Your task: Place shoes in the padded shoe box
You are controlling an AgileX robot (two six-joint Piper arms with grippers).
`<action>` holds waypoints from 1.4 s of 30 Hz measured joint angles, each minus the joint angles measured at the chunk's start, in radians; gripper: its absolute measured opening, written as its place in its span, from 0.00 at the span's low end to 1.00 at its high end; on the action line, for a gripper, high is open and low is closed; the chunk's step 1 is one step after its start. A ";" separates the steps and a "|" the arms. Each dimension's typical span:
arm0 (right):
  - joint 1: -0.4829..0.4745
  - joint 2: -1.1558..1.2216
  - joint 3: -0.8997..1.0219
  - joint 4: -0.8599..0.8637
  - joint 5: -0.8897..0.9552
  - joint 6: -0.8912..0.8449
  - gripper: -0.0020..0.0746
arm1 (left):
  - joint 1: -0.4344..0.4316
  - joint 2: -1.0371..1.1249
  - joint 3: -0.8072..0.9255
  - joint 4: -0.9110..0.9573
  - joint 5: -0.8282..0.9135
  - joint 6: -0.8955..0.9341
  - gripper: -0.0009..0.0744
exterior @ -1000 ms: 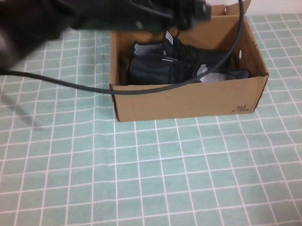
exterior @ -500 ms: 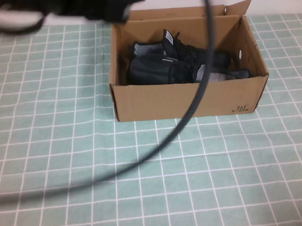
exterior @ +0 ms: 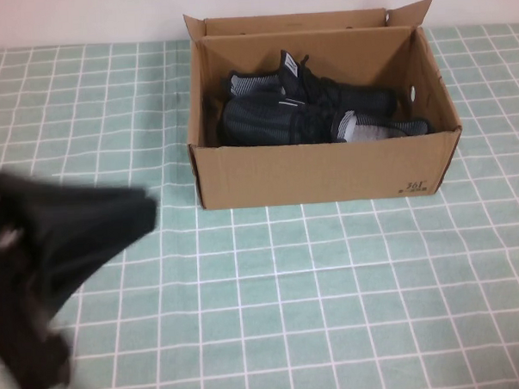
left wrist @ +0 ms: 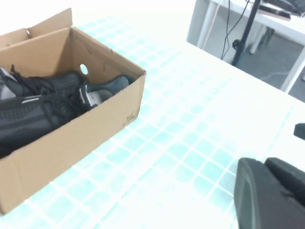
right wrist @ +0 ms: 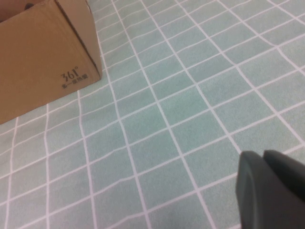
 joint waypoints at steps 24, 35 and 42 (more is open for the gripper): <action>0.000 0.000 0.000 -0.002 0.008 0.000 0.02 | 0.058 -0.235 0.248 0.376 -0.364 -0.040 0.01; 0.000 0.000 0.000 -0.004 0.008 0.000 0.02 | 0.316 -0.545 0.611 0.426 -0.523 -0.107 0.01; 0.000 0.000 0.000 -0.004 0.008 0.000 0.02 | 0.506 -0.741 0.777 0.434 -0.510 -0.243 0.01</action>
